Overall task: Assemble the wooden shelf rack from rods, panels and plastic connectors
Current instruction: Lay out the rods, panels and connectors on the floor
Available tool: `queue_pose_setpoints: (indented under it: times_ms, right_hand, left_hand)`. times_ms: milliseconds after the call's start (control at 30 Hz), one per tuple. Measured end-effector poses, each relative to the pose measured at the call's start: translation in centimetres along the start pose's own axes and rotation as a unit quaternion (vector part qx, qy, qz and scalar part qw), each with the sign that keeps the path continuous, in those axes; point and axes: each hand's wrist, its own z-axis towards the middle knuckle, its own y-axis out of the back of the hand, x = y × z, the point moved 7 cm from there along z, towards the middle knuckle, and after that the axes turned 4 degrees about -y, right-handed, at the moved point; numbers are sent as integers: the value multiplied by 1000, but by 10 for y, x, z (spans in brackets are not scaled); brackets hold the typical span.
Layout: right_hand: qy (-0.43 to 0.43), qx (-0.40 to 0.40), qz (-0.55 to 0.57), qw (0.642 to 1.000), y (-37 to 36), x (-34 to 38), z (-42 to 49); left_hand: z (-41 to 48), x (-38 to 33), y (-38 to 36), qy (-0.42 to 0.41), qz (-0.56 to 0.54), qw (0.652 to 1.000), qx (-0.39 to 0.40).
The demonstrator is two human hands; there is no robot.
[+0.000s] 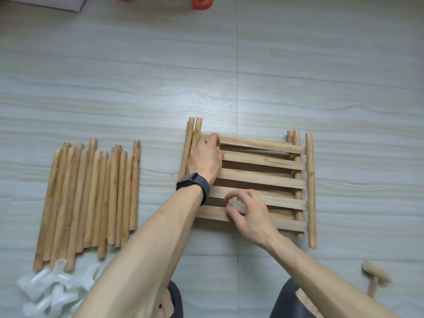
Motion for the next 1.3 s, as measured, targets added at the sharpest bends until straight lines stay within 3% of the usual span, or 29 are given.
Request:
queue_pose_setpoints:
  times_ms: [167, 333, 467, 533, 633, 700, 833, 1067, 1300]
  right_hand:
    - [-114, -18, 165, 980, 5, -15, 1]
    - [-158, -42, 221, 961, 4, -3, -3]
    - [-133, -37, 205, 969, -2, 25, -5]
    - [-81, -1, 197, 977, -21, 56, -14]
    - [-26, 88, 176, 980, -78, 106, -32]
    - [-24, 163, 170, 971, -134, 132, -44]
    - [-71, 251, 83, 962, -214, 137, -61]
    - [-16, 396, -23, 918, -264, 151, -107]
    - [11, 380, -77, 922, -214, 161, -89]
  left_hand:
    - [7, 7, 13, -13, -101, 994, -29]
    - [-8, 20, 31, 27, -173, 985, -1]
    - [-53, 58, 73, 104, -380, 919, -38]
    - [-88, 94, 102, 121, -407, 900, -97]
    - [-155, 172, 136, 182, -350, 901, -178]
    - [-207, 227, 153, 216, -227, 928, -199]
    - [-285, 295, 145, 254, -106, 954, -118]
    - [-331, 312, 100, 175, -2, 983, 51]
    - [-307, 289, 108, 107, 167, 978, 62]
